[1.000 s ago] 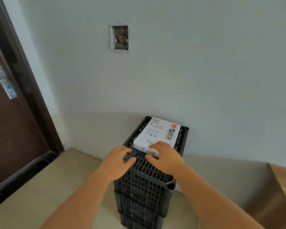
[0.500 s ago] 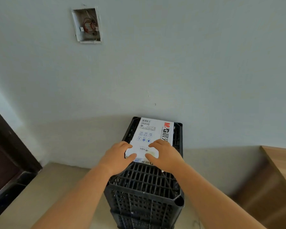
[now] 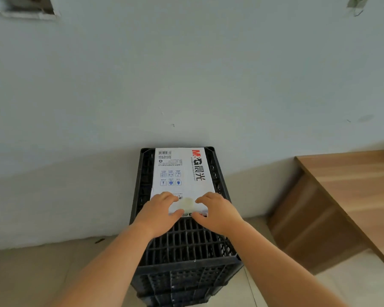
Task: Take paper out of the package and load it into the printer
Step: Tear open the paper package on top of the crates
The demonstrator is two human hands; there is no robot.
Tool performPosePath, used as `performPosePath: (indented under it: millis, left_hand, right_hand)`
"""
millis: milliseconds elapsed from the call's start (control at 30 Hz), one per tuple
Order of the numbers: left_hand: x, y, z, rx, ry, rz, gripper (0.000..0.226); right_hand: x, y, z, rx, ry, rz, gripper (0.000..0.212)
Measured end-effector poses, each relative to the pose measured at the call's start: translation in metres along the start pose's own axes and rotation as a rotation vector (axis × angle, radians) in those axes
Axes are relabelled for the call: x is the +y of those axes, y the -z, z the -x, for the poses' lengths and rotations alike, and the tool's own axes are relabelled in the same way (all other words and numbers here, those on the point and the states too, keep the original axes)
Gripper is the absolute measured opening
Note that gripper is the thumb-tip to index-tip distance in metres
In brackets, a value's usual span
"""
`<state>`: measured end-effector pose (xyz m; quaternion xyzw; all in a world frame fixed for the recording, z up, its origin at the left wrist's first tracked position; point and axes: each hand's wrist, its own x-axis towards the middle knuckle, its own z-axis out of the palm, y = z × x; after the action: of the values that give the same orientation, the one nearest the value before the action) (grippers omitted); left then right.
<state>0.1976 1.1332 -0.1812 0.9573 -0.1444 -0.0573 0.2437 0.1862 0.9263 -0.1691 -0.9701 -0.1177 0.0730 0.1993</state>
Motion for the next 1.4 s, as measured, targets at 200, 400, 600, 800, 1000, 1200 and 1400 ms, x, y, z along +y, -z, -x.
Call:
performPosePath:
  millis: [200, 400, 600, 800, 1000, 1200, 1400]
  left_hand:
    - [-0.016, -0.010, -0.004, -0.027, -0.029, -0.010, 0.049]
    - [-0.024, -0.010, -0.019, 0.009, 0.014, 0.001, 0.048]
    - [-0.024, -0.006, -0.028, 0.056, 0.069, 0.020, 0.044]
    - [-0.021, -0.007, -0.027, 0.051, 0.111, 0.042, 0.046]
    - [-0.026, -0.008, -0.020, 0.061, 0.128, 0.067, 0.046]
    - [-0.026, -0.006, -0.013, 0.090, 0.112, 0.070, 0.045]
    - [-0.024, -0.001, -0.012, 0.085, 0.098, 0.088, 0.044]
  right_hand:
    - [-0.005, -0.012, -0.021, -0.002, -0.034, 0.022, 0.050]
    - [0.000, -0.017, -0.060, -0.070, -0.040, 0.123, 0.048]
    - [-0.004, -0.027, -0.081, -0.080, -0.127, 0.108, 0.028]
    - [-0.004, -0.036, -0.096, -0.163, -0.282, 0.022, 0.025]
    - [-0.008, -0.033, -0.099, -0.197, -0.213, 0.047, 0.018]
    - [-0.013, -0.022, -0.073, -0.183, -0.087, -0.126, 0.007]
    - [-0.013, -0.025, -0.022, -0.216, 0.004, -0.119, 0.003]
